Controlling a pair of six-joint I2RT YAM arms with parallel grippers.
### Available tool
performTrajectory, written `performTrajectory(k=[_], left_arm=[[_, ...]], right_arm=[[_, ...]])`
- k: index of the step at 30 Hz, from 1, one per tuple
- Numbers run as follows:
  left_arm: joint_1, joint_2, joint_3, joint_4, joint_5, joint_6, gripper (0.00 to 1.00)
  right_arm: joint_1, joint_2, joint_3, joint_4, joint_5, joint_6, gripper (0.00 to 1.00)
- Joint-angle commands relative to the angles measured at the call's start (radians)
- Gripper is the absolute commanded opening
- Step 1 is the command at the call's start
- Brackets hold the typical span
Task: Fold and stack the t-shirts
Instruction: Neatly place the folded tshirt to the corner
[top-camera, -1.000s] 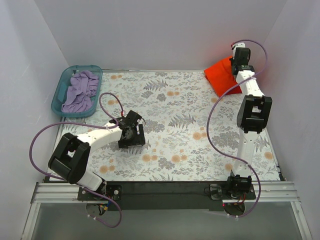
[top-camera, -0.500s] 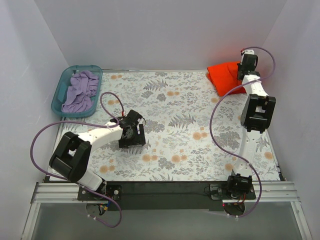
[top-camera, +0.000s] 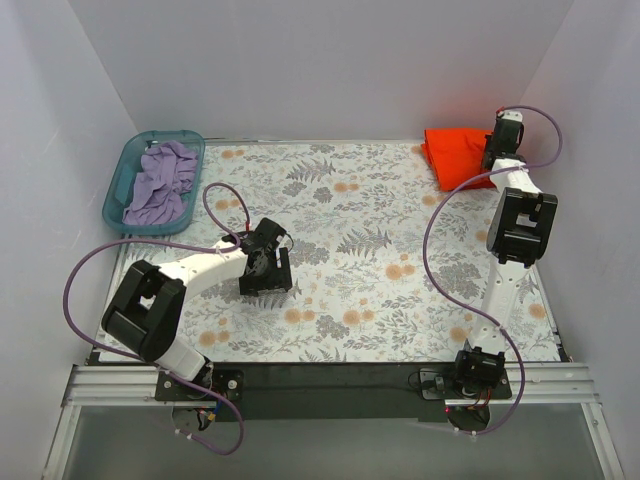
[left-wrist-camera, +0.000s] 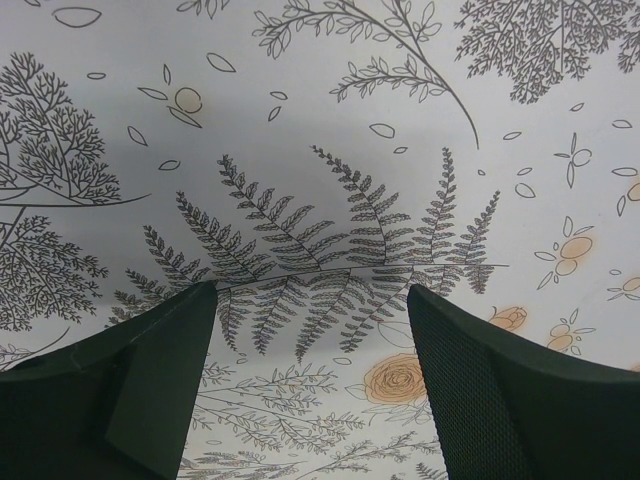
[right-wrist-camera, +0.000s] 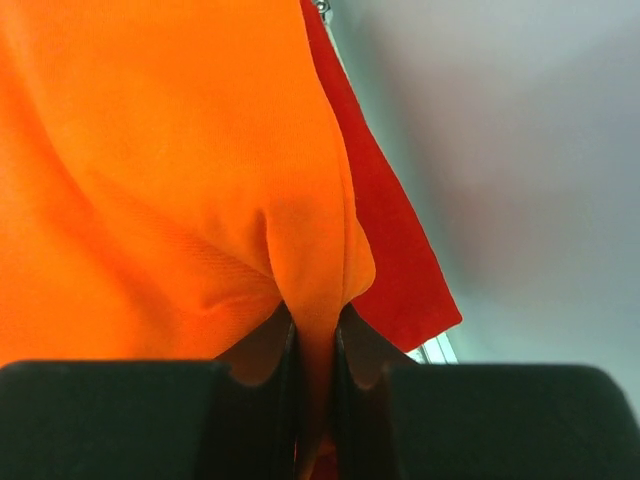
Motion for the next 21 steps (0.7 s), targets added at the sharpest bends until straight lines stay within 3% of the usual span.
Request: performTrajectory(k=[1, 21], left_arm=[[0.000, 0.022, 0.001, 0.004, 0.050, -0.002, 0.76], [-0.001, 0.033, 0.001, 0.004, 0.055, -0.004, 0.76]], right_arm=[[-0.013, -0.013, -0.017, 0.090, 0.077, -0.011, 0.01], [-0.010, -0.088, -0.034, 0.211, 0.175, -0.144, 0.01]])
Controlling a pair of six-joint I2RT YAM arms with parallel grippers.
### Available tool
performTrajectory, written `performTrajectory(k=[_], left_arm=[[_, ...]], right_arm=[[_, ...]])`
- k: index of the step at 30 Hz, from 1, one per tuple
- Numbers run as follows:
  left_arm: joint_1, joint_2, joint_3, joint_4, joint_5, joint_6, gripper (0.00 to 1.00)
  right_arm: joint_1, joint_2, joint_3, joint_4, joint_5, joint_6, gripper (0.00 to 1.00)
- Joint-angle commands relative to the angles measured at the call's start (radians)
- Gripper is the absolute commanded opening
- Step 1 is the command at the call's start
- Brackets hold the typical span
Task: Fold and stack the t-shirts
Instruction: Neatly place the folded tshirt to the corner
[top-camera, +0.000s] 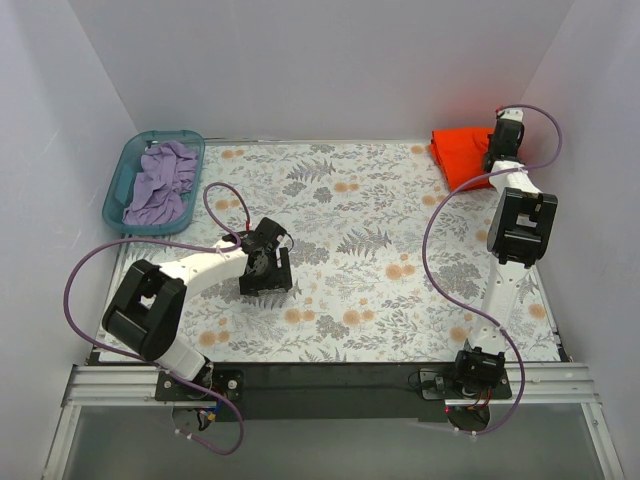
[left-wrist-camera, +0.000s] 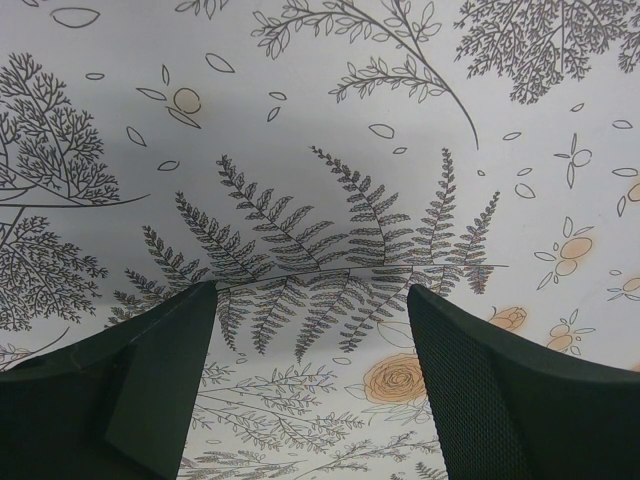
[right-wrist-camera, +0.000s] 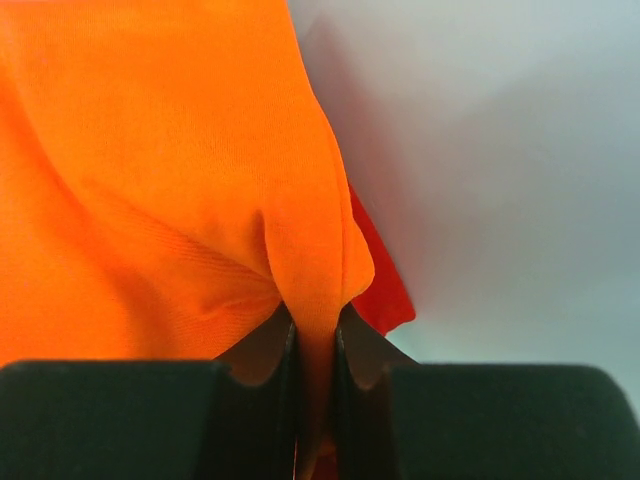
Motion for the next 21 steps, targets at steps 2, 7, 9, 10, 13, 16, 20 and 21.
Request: performTrajectory(k=[2, 7, 9, 10, 13, 16, 20, 21], left_arm=[[0.000, 0.028, -0.004, 0.008, 0.052, -0.004, 0.76], [0.000, 0.031, -0.002, 0.008, 0.052, -0.004, 0.76], [0.000, 0.034, -0.004, 0.008, 0.053, -0.004, 0.76], [0.000, 0.034, -0.002, 0.008, 0.053, -0.002, 0.75], [-0.003, 0.033, -0.002, 0.008, 0.053, -0.001, 0.76], [-0.003, 0.025, -0.002, 0.008, 0.053, -0.004, 0.76], [-0.001, 0.007, -0.005, 0.005, 0.053, -0.007, 0.76], [-0.003, -0.004, -0.008, 0.005, 0.053, -0.010, 0.76]], right_arm=[[-0.009, -0.076, 0.016, 0.095, 0.081, -0.033, 0.01], [-0.010, -0.074, 0.016, 0.105, 0.095, -0.044, 0.01], [-0.010, -0.069, 0.016, 0.112, 0.110, -0.046, 0.06], [-0.010, -0.068, 0.017, 0.112, 0.113, -0.053, 0.08], [-0.010, -0.063, 0.020, 0.115, 0.134, -0.053, 0.20], [-0.003, -0.072, 0.022, 0.121, 0.183, -0.061, 0.30], [0.023, -0.092, 0.023, 0.142, 0.291, -0.119, 0.48], [0.034, -0.098, 0.020, 0.148, 0.297, -0.151, 0.67]])
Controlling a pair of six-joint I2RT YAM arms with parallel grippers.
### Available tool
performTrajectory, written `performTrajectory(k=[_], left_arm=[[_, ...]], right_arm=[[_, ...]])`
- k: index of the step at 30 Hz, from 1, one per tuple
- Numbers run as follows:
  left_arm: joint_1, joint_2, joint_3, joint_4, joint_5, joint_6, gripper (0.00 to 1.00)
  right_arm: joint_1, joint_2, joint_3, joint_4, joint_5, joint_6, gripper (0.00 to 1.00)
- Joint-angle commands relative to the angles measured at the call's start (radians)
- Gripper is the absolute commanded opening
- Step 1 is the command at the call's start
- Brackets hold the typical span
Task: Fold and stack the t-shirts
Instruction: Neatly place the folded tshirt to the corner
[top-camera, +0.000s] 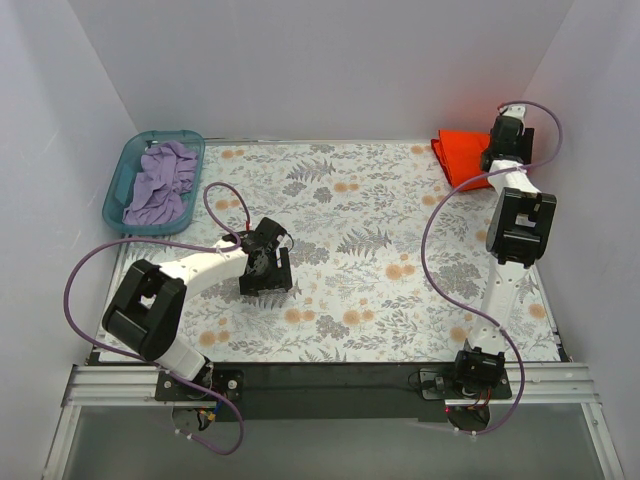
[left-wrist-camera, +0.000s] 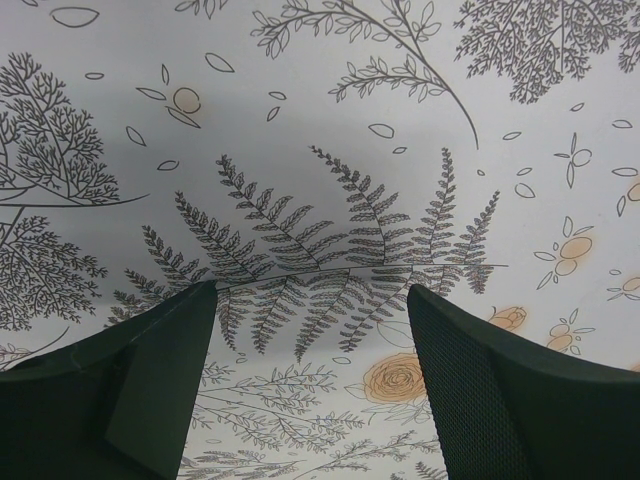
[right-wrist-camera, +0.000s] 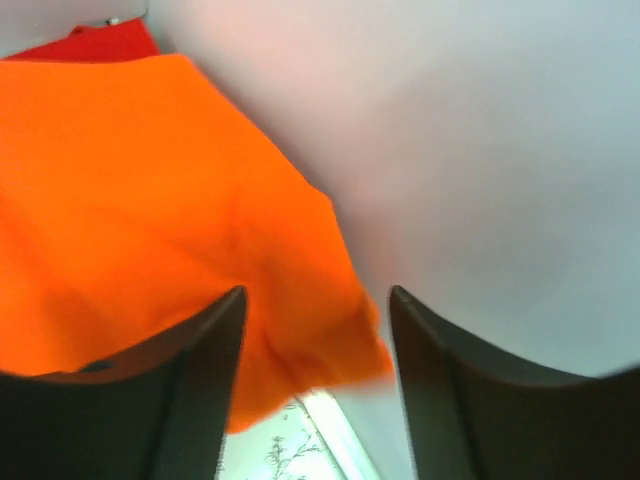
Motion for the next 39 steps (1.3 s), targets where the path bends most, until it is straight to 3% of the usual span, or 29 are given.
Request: performTrajectory(k=[1, 6, 9, 13, 14, 19, 26, 39], left_arm=[[-0.003, -0.010, -0.013, 0.008, 0.053, -0.012, 0.76], [-0.007, -0.052, -0.022, 0.007, 0.053, -0.024, 0.76], [-0.006, -0.100, -0.032, 0.002, 0.047, -0.032, 0.76], [-0.006, -0.184, -0.053, -0.004, 0.029, -0.050, 0.75], [-0.006, -0.215, -0.067, -0.001, 0.024, -0.058, 0.76], [-0.007, -0.275, -0.088, -0.009, 0.016, -0.065, 0.76], [-0.006, -0.284, -0.098, -0.019, 0.016, -0.068, 0.75], [-0.007, -0.238, -0.081, -0.024, 0.024, -0.064, 0.75]], right_arm=[[0.026, -0.104, 0.022, 0.102, 0.117, -0.090, 0.68], [0.086, -0.147, -0.003, 0.125, 0.200, -0.185, 0.75], [0.114, -0.214, -0.056, 0.124, 0.160, -0.175, 0.77], [0.125, -0.335, -0.219, 0.104, 0.015, -0.078, 0.78], [0.125, -0.375, -0.245, 0.083, -0.089, -0.037, 0.78], [0.131, -0.408, -0.323, -0.005, -0.347, -0.008, 0.75], [0.135, -0.340, -0.343, -0.040, -0.447, -0.038, 0.68], [0.135, -0.083, -0.107, -0.177, -0.501, -0.040, 0.46]])
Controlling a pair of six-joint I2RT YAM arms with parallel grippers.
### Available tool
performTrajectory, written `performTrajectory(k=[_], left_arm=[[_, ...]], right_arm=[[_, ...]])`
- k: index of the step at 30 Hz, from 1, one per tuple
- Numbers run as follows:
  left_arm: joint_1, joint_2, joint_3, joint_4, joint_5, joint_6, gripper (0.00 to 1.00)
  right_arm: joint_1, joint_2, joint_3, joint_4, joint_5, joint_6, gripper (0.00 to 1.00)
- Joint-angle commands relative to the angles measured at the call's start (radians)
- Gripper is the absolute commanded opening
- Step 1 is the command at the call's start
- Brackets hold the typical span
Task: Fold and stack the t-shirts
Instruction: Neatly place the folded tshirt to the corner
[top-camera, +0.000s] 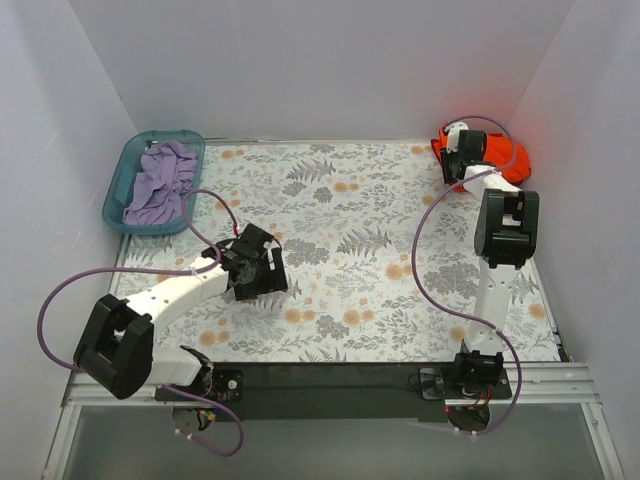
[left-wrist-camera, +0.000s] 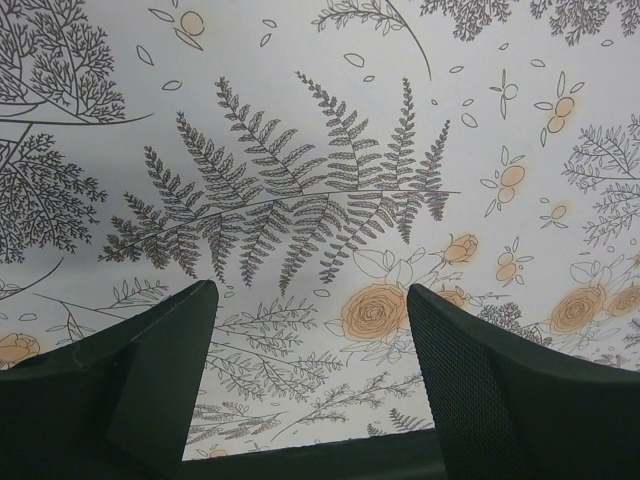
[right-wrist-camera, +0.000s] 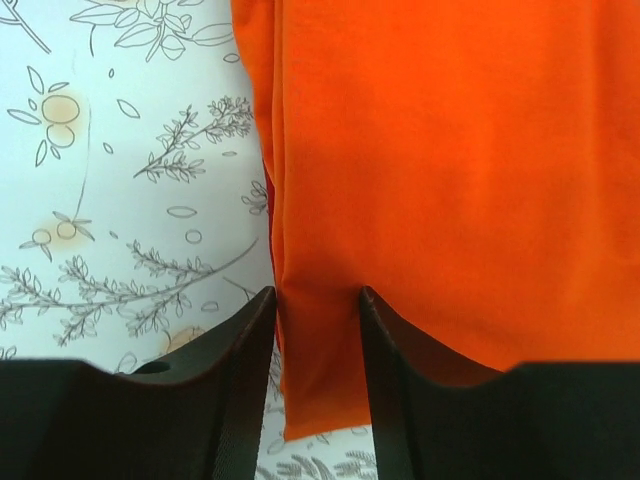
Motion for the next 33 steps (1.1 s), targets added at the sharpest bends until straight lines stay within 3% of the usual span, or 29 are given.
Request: performTrajectory(k=[1, 9, 22, 29, 33], left_arm=[[-0.005, 0.003, 0.011, -0.007, -0.002, -0.002, 0.75], [-0.004, 0.003, 0.007, -0.009, -0.004, -0.002, 0.75], [-0.005, -0.011, 0.013, -0.021, -0.007, -0.006, 0.75], [-0.004, -0.080, 0.037, -0.052, -0.049, -0.010, 0.76], [-0.004, -0.145, 0.074, -0.089, -0.094, -0.007, 0.76]], right_arm=[[-0.002, 0.042, 0.111, -0.062, -0.053, 0.019, 0.44], [0.023, 0.174, 0.326, -0.211, -0.093, -0.010, 0.36], [0.043, 0.179, 0.382, -0.252, -0.199, -0.039, 0.37], [0.043, -0.019, 0.314, -0.246, -0.083, 0.027, 0.57], [0.043, -0.197, 0.200, -0.249, -0.043, 0.060, 0.62]])
